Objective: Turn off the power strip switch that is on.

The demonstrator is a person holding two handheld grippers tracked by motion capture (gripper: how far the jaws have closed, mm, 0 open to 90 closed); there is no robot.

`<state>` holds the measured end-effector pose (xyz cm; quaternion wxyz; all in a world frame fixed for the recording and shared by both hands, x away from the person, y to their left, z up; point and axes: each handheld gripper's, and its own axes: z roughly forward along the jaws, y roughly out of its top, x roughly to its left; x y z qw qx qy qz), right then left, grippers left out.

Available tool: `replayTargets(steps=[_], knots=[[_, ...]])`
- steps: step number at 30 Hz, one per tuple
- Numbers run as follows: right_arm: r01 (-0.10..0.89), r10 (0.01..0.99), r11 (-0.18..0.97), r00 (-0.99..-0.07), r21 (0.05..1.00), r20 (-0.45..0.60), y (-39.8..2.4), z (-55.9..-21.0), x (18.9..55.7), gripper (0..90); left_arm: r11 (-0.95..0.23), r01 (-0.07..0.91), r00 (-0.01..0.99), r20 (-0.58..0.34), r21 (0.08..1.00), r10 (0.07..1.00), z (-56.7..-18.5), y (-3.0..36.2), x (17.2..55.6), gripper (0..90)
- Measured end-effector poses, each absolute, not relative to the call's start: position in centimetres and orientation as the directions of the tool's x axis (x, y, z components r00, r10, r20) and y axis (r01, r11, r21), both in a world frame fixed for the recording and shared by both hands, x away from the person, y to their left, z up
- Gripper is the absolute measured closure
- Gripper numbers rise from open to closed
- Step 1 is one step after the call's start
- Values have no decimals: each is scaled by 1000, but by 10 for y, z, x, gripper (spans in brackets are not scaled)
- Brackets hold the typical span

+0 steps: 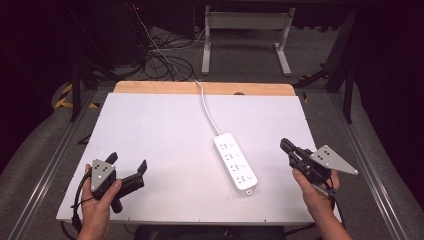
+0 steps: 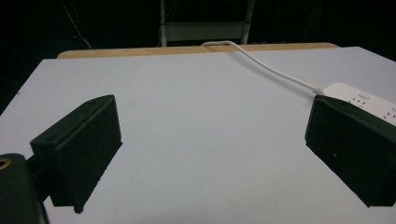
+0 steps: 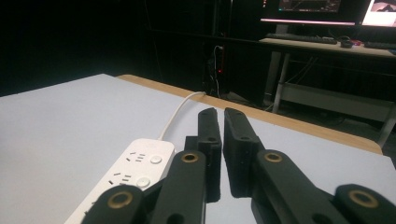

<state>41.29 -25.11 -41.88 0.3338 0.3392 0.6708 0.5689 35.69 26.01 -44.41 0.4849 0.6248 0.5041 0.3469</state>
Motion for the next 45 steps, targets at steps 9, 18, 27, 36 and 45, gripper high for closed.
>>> replayTargets(steps=[9,18,27,36,45], knots=[[60,873,107,-484,992,-65,-249,-421,418,460,-20,295,248,-57,955,967,-444,260,357,43],[157,861,146,-506,977,-47,-245,-434,431,187,-21,295,249,-56,955,967,-444,260,357,43],[203,836,172,-548,964,-34,-239,-438,433,148,-22,295,250,-55,955,967,-444,260,357,43],[208,825,182,-564,961,-34,-239,-438,432,83,-24,296,253,-54,955,966,-444,259,358,43],[214,813,186,-582,959,-28,-237,-439,432,28,-18,299,251,-61,954,966,-444,260,358,42]])
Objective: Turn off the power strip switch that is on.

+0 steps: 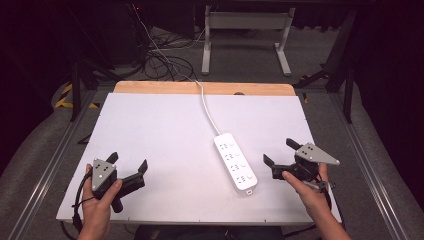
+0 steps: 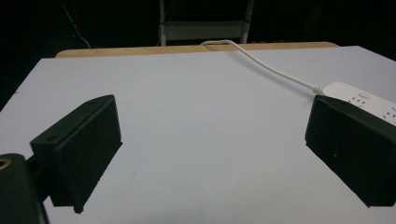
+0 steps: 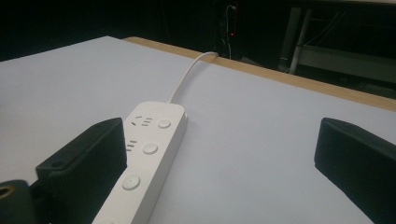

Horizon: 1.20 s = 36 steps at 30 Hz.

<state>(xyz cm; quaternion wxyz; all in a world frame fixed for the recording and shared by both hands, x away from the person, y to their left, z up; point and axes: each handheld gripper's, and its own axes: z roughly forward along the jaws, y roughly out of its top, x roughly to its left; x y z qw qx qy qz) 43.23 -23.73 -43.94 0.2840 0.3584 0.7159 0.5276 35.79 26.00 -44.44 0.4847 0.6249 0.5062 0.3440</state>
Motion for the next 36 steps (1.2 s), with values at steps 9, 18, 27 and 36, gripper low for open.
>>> replayTargets(steps=[9,18,27,36], knots=[[219,810,195,-586,956,-31,-237,-441,432,27,-24,297,254,-55,954,966,-444,259,358,42],[230,811,206,-584,951,-35,-237,-442,432,32,-19,297,255,-60,955,965,-444,260,358,42],[233,821,197,-570,952,-30,-238,-442,433,27,-17,296,254,-61,955,965,-444,260,357,42],[233,818,204,-574,951,-35,-238,-443,433,28,-20,298,258,-60,954,964,-444,260,358,42]])
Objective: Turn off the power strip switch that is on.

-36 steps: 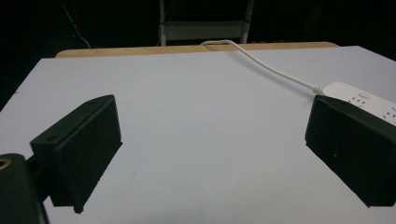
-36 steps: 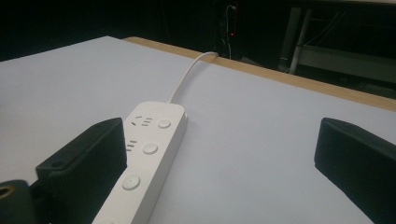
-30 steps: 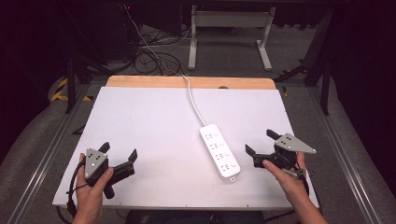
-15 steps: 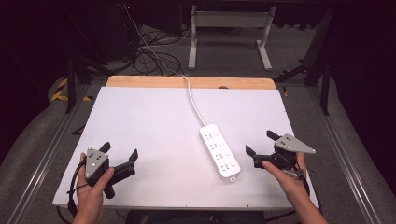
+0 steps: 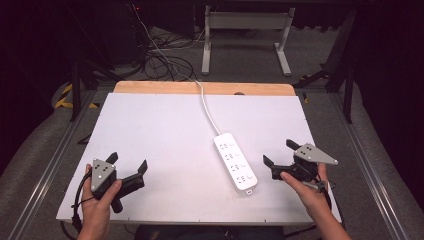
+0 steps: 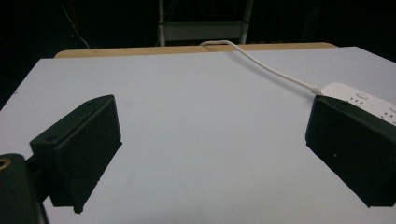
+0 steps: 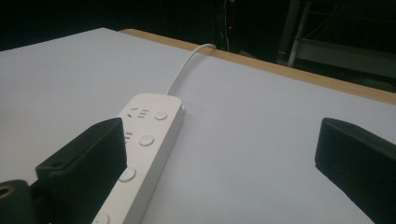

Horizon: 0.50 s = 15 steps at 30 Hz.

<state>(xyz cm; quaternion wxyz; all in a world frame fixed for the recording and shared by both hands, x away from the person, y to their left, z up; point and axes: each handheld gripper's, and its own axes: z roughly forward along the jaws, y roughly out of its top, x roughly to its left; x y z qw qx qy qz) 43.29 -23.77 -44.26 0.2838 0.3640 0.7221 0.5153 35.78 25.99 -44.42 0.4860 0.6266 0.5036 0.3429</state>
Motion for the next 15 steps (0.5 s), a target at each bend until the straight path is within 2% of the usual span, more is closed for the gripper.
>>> replayTargets(steps=[15], knots=[[232,819,205,-573,951,-37,-238,-443,433,32,-22,296,259,-58,955,964,-444,259,359,42]])
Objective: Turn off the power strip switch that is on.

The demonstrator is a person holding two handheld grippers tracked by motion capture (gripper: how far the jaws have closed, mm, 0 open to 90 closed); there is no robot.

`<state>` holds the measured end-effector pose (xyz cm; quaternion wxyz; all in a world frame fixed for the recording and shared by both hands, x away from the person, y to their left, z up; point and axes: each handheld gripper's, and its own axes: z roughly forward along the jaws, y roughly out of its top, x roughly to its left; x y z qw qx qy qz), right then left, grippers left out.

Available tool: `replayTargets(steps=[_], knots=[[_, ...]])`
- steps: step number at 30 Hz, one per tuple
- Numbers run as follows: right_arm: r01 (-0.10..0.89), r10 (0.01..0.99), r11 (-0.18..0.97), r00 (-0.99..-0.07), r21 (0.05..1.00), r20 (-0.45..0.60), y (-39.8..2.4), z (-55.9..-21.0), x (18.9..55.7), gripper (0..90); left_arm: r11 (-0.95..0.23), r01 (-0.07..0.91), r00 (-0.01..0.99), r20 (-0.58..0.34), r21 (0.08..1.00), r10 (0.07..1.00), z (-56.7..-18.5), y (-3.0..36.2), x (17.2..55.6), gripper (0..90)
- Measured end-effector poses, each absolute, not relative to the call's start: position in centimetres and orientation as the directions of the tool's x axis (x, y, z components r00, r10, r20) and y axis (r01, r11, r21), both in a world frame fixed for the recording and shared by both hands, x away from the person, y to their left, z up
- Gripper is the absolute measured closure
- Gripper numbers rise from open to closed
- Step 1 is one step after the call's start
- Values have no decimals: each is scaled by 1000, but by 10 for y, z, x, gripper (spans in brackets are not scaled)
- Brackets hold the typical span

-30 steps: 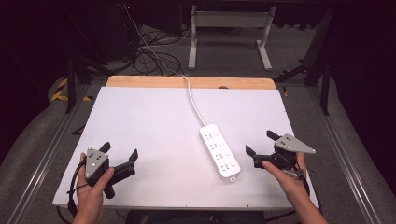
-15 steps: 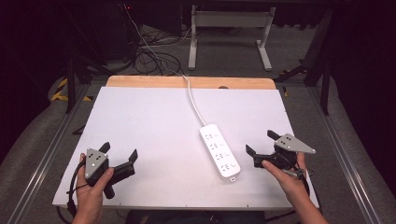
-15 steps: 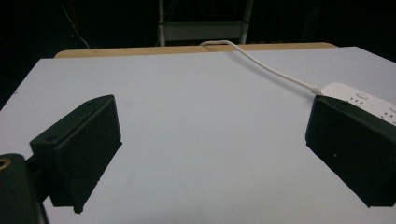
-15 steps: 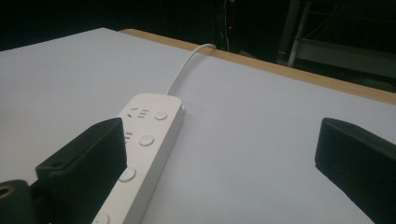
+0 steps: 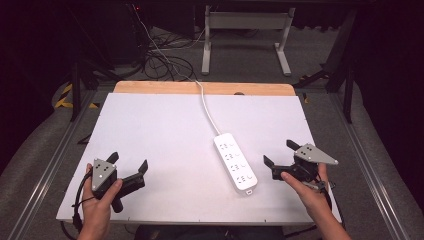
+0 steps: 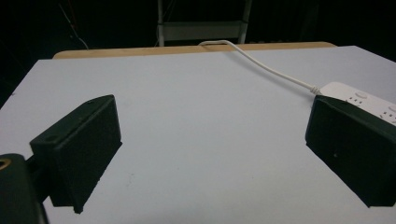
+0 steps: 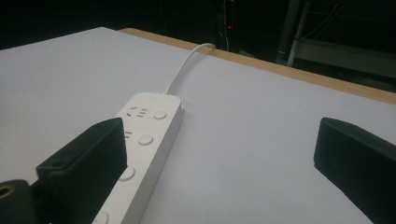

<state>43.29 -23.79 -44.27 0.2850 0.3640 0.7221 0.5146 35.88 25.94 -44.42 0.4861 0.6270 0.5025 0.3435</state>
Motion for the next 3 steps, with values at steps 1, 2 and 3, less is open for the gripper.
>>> replayTargets(steps=[1,2,3], knots=[[231,819,205,-572,951,-38,-238,-443,434,32,-23,297,258,-56,955,965,-444,260,359,42],[233,819,203,-572,951,-35,-238,-443,434,32,-26,299,258,-54,954,965,-445,260,358,43],[238,820,200,-571,950,-30,-237,-443,435,33,-25,301,258,-56,953,965,-445,260,358,42]])
